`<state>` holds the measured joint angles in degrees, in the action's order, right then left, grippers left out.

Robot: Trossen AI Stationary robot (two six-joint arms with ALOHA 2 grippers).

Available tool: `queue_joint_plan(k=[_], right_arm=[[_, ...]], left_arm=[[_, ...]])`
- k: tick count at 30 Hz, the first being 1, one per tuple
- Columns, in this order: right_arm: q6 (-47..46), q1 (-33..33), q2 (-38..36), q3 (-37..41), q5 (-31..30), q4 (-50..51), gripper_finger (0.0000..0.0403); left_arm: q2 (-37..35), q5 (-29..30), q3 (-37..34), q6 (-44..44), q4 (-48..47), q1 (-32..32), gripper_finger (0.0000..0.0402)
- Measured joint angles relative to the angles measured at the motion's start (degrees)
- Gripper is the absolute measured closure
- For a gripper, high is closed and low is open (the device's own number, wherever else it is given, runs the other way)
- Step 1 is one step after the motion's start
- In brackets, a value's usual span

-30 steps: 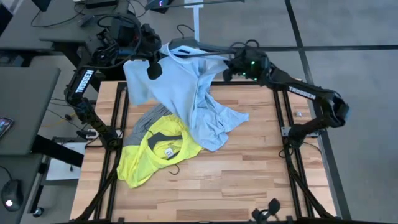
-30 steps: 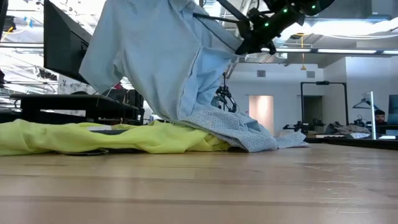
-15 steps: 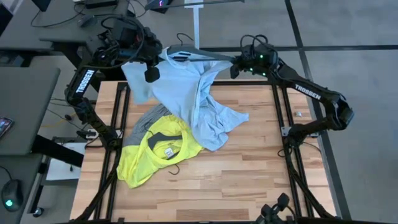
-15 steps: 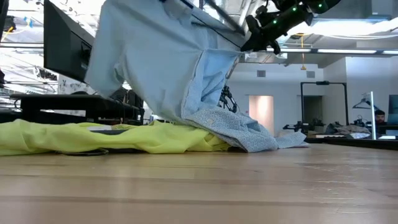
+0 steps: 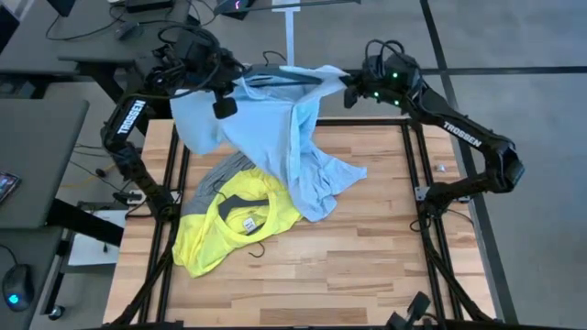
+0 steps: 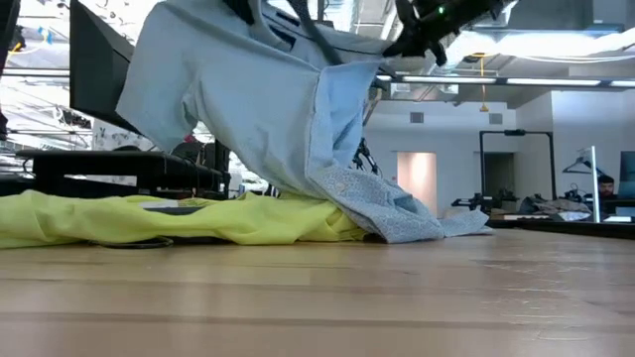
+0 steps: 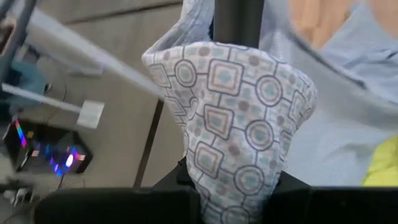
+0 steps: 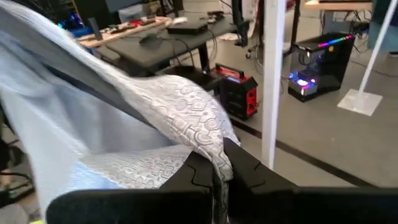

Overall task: Hang clothes
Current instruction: Hang the blue shirt on the black hanger

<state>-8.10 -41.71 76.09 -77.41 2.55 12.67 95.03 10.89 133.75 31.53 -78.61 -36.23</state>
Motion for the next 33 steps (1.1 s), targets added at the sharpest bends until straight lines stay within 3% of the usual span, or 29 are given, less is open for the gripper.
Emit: queue_joint_plan(k=[7,14,21,26,30,33], right_arm=[[-5.87,9.39,0.02,-3.17,3.83,-1.22,0.0403],[-1.04,16.23,-0.07,-12.23,5.45,-2.92,0.0403],[3.44,22.26,0.22,-11.14,4.81,15.55,0.0403],[6.1,22.21,-0.34,-9.52,1.92,16.37,0.0401],[9.95,20.54,-1.73,-14.69,2.37,12.77,0.0402],[12.52,21.27,-2.33,-18.94,2.45,15.55,0.0402]], left_arm=[[2.95,2.02,0.0,-9.4,9.4,-0.97,0.0377],[5.28,-1.97,0.0,-14.21,9.89,-2.4,0.0377],[5.5,-6.47,0.0,-17.9,14.86,-2.56,0.0377],[5.45,-11.75,-0.04,-19.34,12.44,-2.41,0.0377],[5.45,-13.57,-0.1,-19.11,8.75,-0.98,0.0377],[5.94,-12.42,-1.44,-18.91,6.85,-0.15,0.0377]])
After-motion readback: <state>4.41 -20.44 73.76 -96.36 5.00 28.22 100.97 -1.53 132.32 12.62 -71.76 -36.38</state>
